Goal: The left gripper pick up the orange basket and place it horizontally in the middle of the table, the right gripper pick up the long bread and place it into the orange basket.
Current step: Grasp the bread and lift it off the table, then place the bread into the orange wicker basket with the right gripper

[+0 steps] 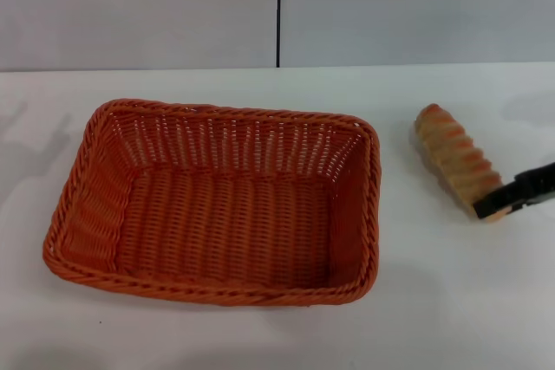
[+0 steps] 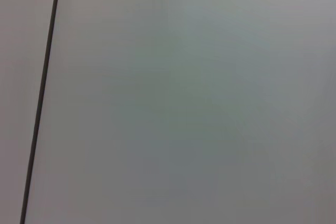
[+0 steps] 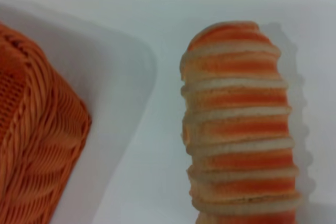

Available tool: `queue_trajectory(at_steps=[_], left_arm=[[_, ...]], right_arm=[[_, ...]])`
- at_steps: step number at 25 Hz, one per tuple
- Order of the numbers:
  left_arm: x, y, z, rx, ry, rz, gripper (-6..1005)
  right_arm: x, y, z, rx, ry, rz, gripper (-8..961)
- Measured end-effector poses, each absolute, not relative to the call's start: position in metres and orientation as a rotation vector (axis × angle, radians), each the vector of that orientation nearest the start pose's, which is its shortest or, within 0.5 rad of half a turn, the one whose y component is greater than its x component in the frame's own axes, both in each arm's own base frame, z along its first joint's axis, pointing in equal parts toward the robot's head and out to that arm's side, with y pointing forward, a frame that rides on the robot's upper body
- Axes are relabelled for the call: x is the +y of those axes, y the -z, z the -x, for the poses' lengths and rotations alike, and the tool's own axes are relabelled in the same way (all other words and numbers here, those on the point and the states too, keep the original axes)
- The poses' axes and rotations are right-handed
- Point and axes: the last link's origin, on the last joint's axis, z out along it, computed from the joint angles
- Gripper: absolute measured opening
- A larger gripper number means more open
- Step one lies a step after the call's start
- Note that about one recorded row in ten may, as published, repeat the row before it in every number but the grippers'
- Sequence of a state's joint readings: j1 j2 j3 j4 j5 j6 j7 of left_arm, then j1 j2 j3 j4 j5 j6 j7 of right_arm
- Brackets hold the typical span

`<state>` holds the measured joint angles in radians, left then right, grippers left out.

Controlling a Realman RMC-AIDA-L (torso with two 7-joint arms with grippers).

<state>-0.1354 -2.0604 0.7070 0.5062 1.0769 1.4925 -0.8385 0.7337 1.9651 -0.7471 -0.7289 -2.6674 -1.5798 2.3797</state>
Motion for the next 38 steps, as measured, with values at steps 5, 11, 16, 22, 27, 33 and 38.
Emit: queue_trajectory(at_steps=[5, 11, 16, 22, 27, 33, 38], left_arm=[[0.254, -0.084, 0.358, -0.468, 0.959, 1.731, 726], [0.254, -0.084, 0.358, -0.468, 0.959, 1.731, 725], [0.254, -0.082, 0.358, -0.477, 0.963, 1.732, 725], [0.254, -0.080, 0.357, -0.482, 0.971, 1.735, 725], [0.256, -0.073, 0.356, -0.502, 0.985, 1.740, 725], [0.256, -0.073, 0.356, -0.502, 0.986, 1.742, 725], [0.256, -0.072, 0.356, -0.505, 0.989, 1.742, 725]], right_arm=[[0.366, -0.050, -0.272, 1.578, 0.151, 2.443, 577], [0.370, -0.085, -0.232, 1.408, 0.035, 2.465, 512], [0.367, -0.109, -0.189, 1.195, -0.003, 2.467, 470], [0.360, -0.106, -0.140, 0.990, -0.134, 2.646, 413], [0.360, -0.078, -0.118, 0.897, -0.232, 2.863, 378], [0.371, -0.042, -0.114, 0.924, -0.295, 3.042, 348], [0.376, -0.020, -0.116, 0.954, -0.293, 3.116, 305]])
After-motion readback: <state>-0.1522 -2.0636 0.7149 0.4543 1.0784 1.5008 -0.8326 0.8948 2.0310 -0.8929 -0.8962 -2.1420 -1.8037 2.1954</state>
